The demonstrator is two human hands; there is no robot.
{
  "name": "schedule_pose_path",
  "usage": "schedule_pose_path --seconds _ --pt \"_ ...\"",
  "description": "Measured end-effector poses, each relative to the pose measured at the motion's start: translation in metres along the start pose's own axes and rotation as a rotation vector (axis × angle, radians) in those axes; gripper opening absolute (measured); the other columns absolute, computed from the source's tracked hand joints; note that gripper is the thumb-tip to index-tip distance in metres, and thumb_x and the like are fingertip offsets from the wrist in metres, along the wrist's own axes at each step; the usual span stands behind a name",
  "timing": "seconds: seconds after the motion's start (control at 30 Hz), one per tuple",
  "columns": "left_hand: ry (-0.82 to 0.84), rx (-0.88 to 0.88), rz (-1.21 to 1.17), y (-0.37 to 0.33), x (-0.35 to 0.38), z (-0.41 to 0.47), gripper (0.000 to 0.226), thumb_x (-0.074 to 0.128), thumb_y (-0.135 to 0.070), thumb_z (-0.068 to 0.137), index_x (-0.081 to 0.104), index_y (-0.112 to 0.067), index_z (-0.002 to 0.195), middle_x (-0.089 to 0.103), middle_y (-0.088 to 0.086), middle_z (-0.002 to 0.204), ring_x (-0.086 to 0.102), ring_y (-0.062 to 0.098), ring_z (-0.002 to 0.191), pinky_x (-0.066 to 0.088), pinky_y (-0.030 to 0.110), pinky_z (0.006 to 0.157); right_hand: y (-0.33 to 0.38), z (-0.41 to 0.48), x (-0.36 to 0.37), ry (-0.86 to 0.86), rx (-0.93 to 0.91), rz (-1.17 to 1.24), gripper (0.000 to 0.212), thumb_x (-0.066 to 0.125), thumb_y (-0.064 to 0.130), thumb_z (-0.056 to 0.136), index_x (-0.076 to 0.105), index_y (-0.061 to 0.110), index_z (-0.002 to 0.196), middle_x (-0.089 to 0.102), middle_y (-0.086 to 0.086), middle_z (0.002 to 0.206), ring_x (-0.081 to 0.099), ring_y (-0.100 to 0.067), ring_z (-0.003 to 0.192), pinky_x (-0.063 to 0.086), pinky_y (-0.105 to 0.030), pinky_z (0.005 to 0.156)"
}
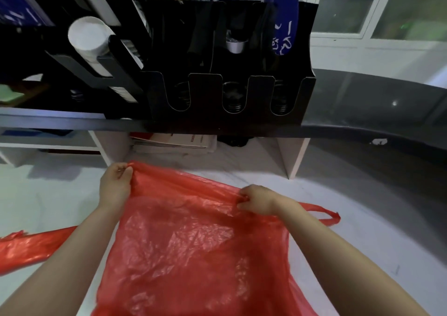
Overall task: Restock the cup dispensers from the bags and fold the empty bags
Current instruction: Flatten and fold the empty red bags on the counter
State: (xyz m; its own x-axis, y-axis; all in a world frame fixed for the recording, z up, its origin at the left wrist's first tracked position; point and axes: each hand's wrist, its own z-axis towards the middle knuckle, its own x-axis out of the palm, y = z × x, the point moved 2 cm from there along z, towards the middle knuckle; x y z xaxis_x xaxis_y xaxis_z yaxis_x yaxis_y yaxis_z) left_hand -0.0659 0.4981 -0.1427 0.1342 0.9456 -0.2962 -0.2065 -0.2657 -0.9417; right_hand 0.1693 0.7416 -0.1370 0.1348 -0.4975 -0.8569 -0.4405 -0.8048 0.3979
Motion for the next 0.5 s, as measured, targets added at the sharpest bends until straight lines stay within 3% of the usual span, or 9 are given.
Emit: schedule_pose_path --seconds 0.07,0.13,0.33,0.43,0.5 --pt "-0.012 -0.039 0.079 0.013 -0.005 0.005 0.013 0.050 -0.013 0.095 0.061 -0.008 0.100 0.061 0.014 0.094 0.056 0.028 0.087 0.045 0.039 0.081 -0.014 -0.002 0.005 0.050 0.066 -0.044 0.020 0.056 0.032 0.091 0.062 0.014 0.097 0.061 -0.006 0.099 0.055 -0.024 0.090 0.034 -0.026 0.071" --pt "-0.037 -0.076 0.168 0.024 -0.010 0.009 0.017 0.050 -0.014 0.095 0.062 -0.005 0.103 0.062 0.016 0.099 0.056 0.030 0.090 0.043 0.038 0.083 -0.026 -0.003 0.007 0.061 0.121 -0.020 0.030 0.053 0.036 0.093 0.067 0.010 0.102 0.066 -0.009 0.106 0.059 -0.025 0.094 0.038 -0.026 0.074" --pt "-0.118 -0.152 0.336 0.045 -0.025 0.015 0.022 0.049 -0.011 0.095 0.060 0.003 0.107 0.061 0.027 0.112 0.054 0.043 0.105 0.039 0.042 0.089 -0.063 -0.005 0.005 -0.004 0.229 -0.075 0.032 0.056 0.042 0.091 0.066 0.015 0.104 0.065 -0.005 0.107 0.058 -0.023 0.097 0.044 -0.028 0.079" --pt "-0.143 -0.150 0.396 0.049 -0.030 0.011 0.022 0.049 -0.012 0.095 0.057 0.001 0.111 0.060 0.028 0.113 0.053 0.046 0.105 0.039 0.045 0.089 -0.082 -0.005 0.007 -0.070 0.286 -0.095 0.031 0.055 0.048 0.090 0.062 0.018 0.090 0.063 -0.003 0.093 0.057 -0.021 0.086 0.043 -0.029 0.070" --pt "-0.142 -0.053 0.457 0.049 -0.029 0.005 0.028 0.050 -0.011 0.093 0.052 -0.001 0.119 0.057 0.027 0.118 0.053 0.047 0.104 0.040 0.049 0.090 -0.091 -0.004 0.012 -0.094 0.328 -0.099 0.033 0.052 0.051 0.090 0.059 0.020 0.079 0.062 0.000 0.083 0.056 -0.020 0.080 0.040 -0.028 0.064"
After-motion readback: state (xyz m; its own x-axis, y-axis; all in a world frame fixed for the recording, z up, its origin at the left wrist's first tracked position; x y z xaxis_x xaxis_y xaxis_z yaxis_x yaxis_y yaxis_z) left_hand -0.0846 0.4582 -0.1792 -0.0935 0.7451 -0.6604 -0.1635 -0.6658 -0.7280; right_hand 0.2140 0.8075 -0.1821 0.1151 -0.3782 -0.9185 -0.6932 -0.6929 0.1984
